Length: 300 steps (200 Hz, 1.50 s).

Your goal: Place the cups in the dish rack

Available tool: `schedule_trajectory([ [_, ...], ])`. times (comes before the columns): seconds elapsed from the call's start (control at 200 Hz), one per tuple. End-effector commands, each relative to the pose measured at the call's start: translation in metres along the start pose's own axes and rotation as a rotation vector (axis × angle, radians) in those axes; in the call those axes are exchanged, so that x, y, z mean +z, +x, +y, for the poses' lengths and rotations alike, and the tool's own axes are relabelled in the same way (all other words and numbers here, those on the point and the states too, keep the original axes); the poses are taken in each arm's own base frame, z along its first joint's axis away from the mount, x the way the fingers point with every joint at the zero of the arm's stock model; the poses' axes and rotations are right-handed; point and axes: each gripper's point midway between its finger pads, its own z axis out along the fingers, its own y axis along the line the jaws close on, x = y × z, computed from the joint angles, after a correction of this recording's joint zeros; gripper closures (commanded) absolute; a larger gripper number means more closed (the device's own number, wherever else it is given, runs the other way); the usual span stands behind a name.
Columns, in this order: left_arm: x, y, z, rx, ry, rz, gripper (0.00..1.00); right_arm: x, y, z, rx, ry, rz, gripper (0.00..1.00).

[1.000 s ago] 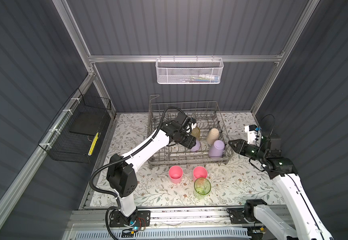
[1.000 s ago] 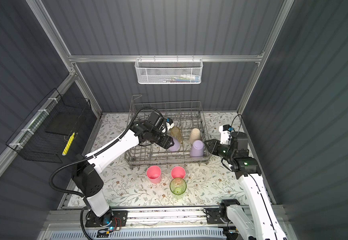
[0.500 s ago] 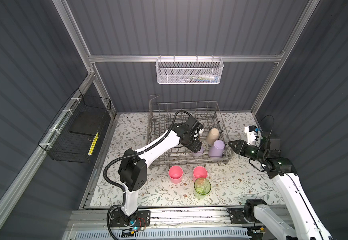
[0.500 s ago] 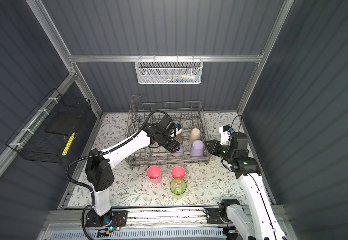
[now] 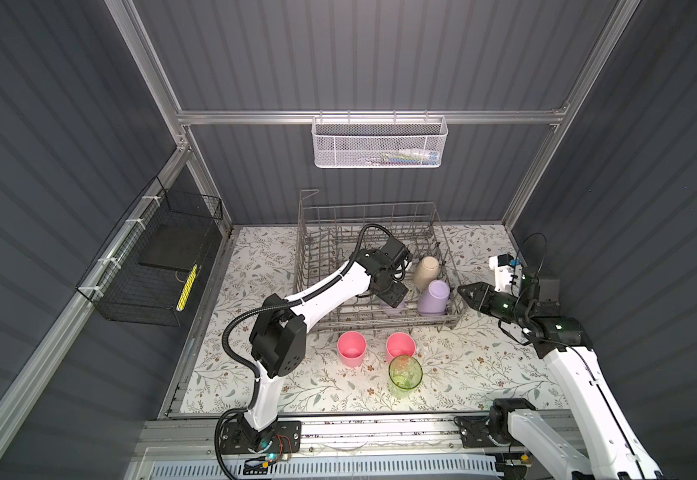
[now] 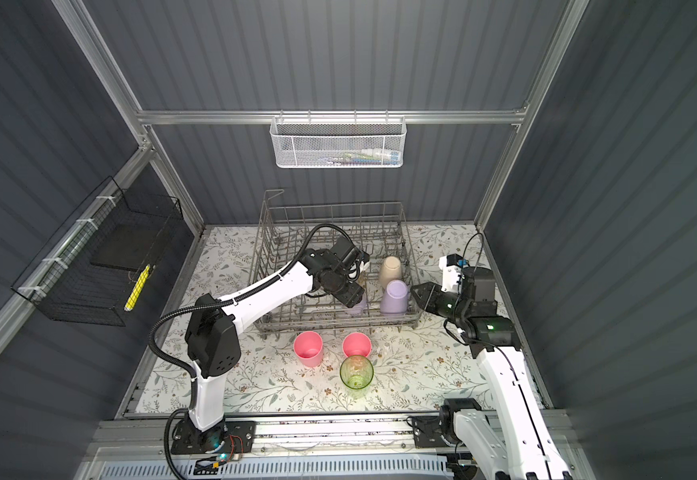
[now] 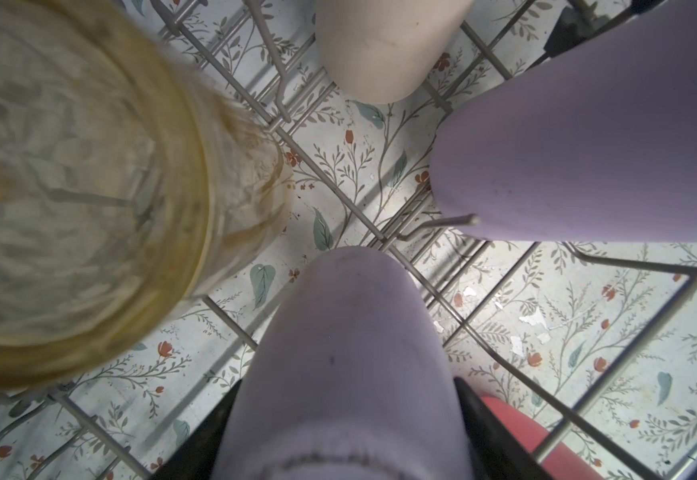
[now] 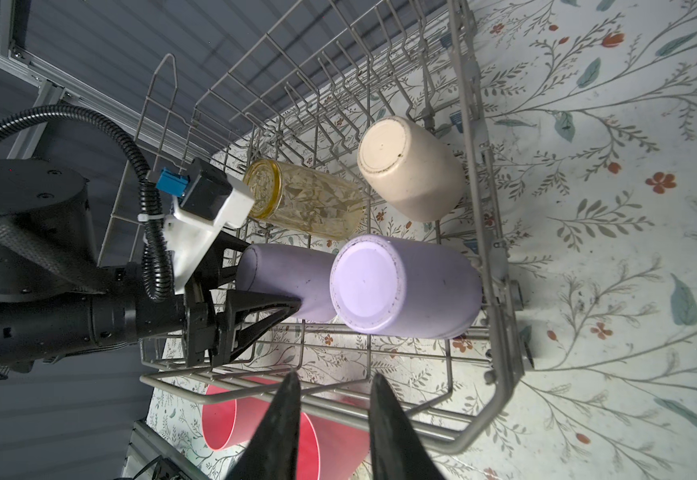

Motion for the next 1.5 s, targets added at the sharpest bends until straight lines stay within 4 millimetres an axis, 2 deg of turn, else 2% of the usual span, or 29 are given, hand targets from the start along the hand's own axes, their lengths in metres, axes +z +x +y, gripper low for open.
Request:
schedule_trajectory([
  [0.0, 0.010, 0.015, 0.006, 0.007, -0.048, 0.077, 0.61, -0.001, -0.001, 0.001, -0.020, -0.011, -0.010, 0.69],
  [0.33, 0.023, 0.026, 0.005, -0.005, -0.045, 0.121, 0.59, 0.000, 0.002, -0.002, -0.008, -0.014, -0.005, 0.69],
  [0.425, 0.023, 0.028, 0.003, -0.011, -0.038, 0.131, 0.56, 0.000, 0.002, -0.003, -0.004, -0.014, -0.004, 0.69],
  [0.54, 0.023, 0.033, 0.002, -0.016, -0.033, 0.153, 0.47, 0.001, 0.003, -0.004, -0.001, -0.014, -0.003, 0.69],
  [0.775, 0.006, 0.026, -0.010, -0.025, 0.025, 0.112, 0.30, 0.001, 0.003, -0.004, 0.002, -0.015, -0.002, 0.69],
  [1.005, -0.004, 0.022, -0.013, -0.023, 0.043, 0.093, 0.25, 0.001, 0.003, -0.004, 0.004, -0.018, -0.004, 0.68],
  [1.256, 0.000, 0.026, -0.015, -0.026, 0.043, 0.109, 0.20, 0.000, 0.004, -0.004, 0.004, -0.019, -0.005, 0.67],
  [1.496, -0.029, 0.007, -0.022, -0.021, 0.079, 0.028, 0.05, 0.000, 0.003, -0.004, 0.003, -0.019, -0.006, 0.67],
])
